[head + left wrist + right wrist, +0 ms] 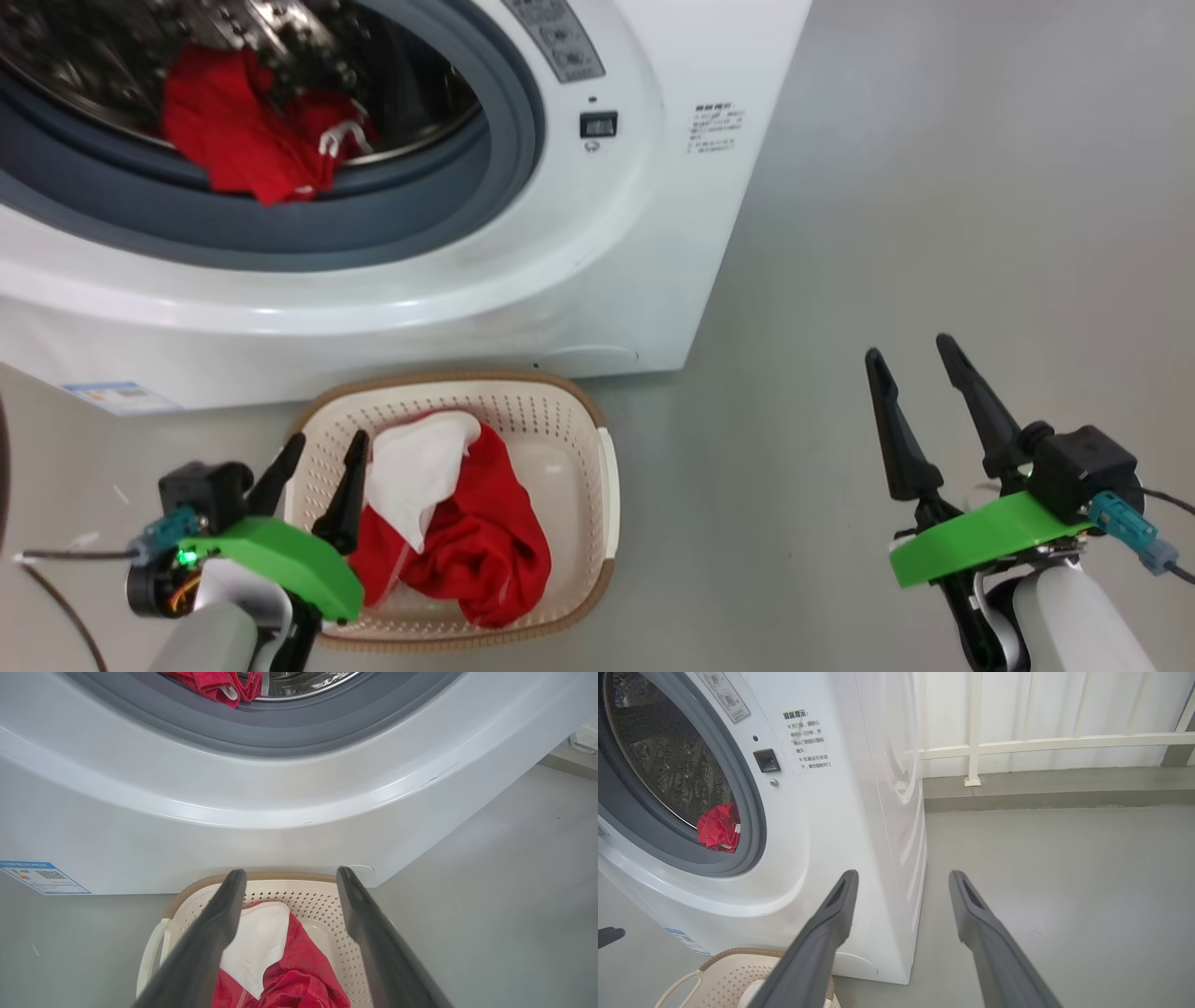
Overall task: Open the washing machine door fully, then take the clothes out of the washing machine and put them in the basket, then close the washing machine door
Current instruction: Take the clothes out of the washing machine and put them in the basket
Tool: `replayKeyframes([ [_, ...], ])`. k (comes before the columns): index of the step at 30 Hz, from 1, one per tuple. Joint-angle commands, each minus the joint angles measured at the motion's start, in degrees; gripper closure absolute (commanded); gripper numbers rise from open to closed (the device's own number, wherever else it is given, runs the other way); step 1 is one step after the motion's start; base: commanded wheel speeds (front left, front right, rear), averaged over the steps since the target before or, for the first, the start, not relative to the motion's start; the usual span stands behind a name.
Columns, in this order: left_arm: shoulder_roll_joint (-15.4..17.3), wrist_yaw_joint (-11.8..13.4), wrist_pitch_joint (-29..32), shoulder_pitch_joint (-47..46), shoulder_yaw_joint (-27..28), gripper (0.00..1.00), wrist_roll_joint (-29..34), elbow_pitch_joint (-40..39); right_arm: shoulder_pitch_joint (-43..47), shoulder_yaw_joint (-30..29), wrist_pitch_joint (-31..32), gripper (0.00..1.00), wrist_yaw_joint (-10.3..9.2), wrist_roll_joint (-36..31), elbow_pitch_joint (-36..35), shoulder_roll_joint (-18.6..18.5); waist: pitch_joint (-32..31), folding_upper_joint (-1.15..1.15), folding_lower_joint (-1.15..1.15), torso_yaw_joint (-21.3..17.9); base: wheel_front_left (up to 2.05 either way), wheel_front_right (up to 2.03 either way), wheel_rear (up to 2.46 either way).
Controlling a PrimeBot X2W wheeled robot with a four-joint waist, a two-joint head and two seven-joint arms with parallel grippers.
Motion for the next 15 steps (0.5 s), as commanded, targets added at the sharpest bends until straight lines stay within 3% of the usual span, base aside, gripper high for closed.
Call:
replayKeyframes([
  [1,1.4,0.0,-0.7,1.9,3.1,0.0,1.5,-2.4,1.1,0.8,-0.4,0.0,0.36,-0.4,-0.9,0.1,-3.1,0.0,0.0,0.6,0.0,0.0,0.0],
  [15,-0.3,0.0,-0.7,12.0,11.8,0.0,10.0,-14.9,6.2,-0.3,-0.4,0.0,0.36,-0.5,-0.7,0.1,-9.1,0.0,0.0,0.7,0.0,0.0,0.0],
])
